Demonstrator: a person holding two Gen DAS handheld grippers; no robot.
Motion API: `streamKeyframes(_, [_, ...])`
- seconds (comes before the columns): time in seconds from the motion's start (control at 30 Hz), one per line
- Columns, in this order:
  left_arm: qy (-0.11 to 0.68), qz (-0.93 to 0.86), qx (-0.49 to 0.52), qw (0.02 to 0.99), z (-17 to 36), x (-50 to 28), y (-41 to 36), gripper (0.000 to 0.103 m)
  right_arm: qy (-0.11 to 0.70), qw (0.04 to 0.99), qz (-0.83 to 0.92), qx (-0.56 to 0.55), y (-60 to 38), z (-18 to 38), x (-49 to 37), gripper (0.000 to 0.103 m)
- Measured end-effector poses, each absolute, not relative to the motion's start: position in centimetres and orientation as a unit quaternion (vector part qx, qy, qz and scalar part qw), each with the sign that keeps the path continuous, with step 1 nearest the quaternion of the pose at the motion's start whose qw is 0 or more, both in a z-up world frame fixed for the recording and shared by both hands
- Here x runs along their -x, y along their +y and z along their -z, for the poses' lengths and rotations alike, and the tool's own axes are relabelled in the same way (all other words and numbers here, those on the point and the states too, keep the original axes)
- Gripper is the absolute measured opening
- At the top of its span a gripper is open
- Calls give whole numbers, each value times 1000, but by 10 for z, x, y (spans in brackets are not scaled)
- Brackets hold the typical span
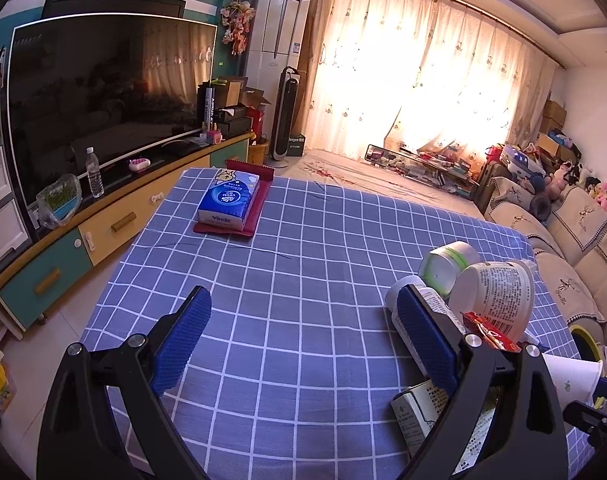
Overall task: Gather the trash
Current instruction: 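Reach to the white paper cup and grasp it with the right tool, then carry the paper cup over the bin and open the right tool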
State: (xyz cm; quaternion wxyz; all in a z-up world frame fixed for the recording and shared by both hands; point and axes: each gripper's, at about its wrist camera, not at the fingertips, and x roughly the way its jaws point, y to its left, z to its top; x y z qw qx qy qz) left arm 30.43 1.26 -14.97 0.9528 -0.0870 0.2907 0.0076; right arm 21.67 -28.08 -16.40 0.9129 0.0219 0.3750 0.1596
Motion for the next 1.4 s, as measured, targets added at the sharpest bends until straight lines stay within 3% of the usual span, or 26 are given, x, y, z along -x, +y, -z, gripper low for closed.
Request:
streamKeyframes(0.77, [299, -17, 81, 951, 155, -308, 12, 93, 352, 922, -159, -32, -311, 133, -199, 63])
streamKeyframes(1.3, [306, -23, 75, 949, 161, -310, 13, 93, 325, 934, 106, -107, -507, 131, -185, 64])
streamKeyframes(1.4, [307, -24, 73, 949, 162, -311, 11, 93, 341, 921, 146, -116, -537, 150, -194, 70])
